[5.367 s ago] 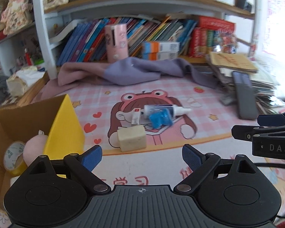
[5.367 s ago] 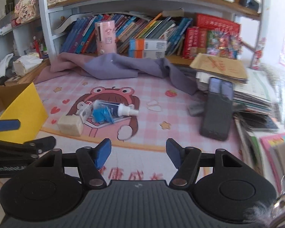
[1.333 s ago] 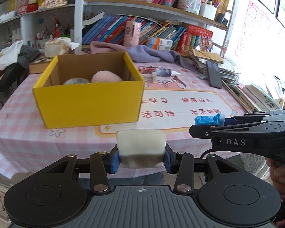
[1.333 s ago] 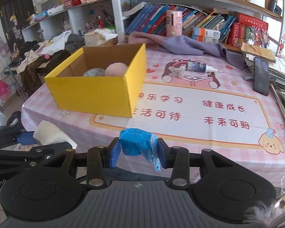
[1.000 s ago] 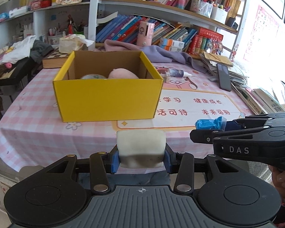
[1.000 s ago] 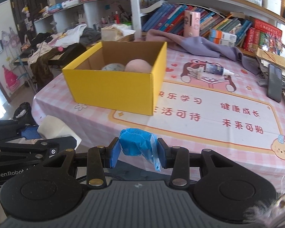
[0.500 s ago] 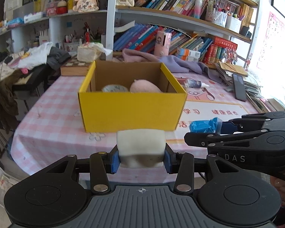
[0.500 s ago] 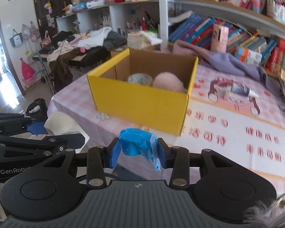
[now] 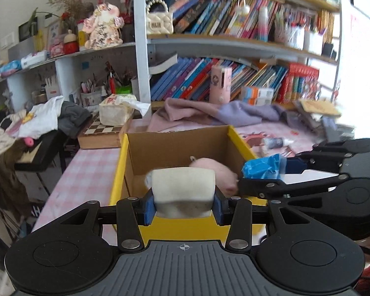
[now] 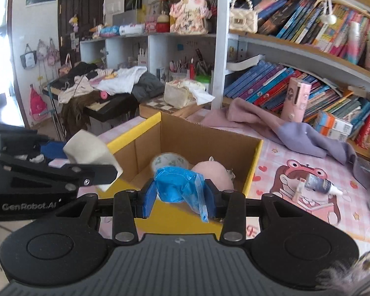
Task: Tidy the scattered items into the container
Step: 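Carry the blue cloth with the right tool while the left tool carries the block toward the box, then open the left tool to drop the block while the right tool releases the cloth into the box, then raise both open tools out of the box and back over the table, then lower both open tools toward the tube bottle and small white box on the mat, then close the right tool on the blue-white tube while the left tool grasps the small white box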
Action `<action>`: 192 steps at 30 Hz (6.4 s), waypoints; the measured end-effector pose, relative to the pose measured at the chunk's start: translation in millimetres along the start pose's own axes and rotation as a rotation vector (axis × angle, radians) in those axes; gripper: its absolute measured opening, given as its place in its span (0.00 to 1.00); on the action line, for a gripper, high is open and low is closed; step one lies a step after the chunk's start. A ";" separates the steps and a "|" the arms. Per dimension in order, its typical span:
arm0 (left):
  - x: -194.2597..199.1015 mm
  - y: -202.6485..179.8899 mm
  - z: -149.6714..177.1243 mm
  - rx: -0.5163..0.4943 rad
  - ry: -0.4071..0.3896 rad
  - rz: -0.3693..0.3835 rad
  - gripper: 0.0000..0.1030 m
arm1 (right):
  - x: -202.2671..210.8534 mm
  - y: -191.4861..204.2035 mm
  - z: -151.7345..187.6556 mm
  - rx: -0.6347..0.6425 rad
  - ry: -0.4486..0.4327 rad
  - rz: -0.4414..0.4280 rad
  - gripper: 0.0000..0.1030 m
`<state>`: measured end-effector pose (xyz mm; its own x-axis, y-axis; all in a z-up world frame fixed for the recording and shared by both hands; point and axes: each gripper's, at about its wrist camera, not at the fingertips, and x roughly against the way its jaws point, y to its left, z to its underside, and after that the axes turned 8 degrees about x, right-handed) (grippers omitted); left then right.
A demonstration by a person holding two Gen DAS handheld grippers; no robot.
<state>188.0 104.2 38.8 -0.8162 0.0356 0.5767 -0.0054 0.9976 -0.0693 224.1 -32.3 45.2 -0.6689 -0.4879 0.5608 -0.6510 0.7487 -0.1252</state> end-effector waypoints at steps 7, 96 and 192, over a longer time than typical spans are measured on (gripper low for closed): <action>-74.5 9.3 -37.5 -0.065 0.108 0.008 0.42 | -75.8 -20.6 -16.1 0.065 0.152 -0.070 0.38; 100.1 -78.0 127.1 0.028 0.073 -0.079 0.95 | 151.6 26.1 142.5 -0.136 0.143 0.251 0.81; -344.5 -236.0 -54.4 0.091 0.382 -0.104 0.39 | -216.8 -384.4 69.0 0.339 0.301 -0.364 0.43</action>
<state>501.8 -140.2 -99.2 -0.5351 -0.0284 0.8443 -0.1414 0.9884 -0.0563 594.5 -245.3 -84.7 -0.2818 -0.5010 0.8183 -0.9315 0.3473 -0.1082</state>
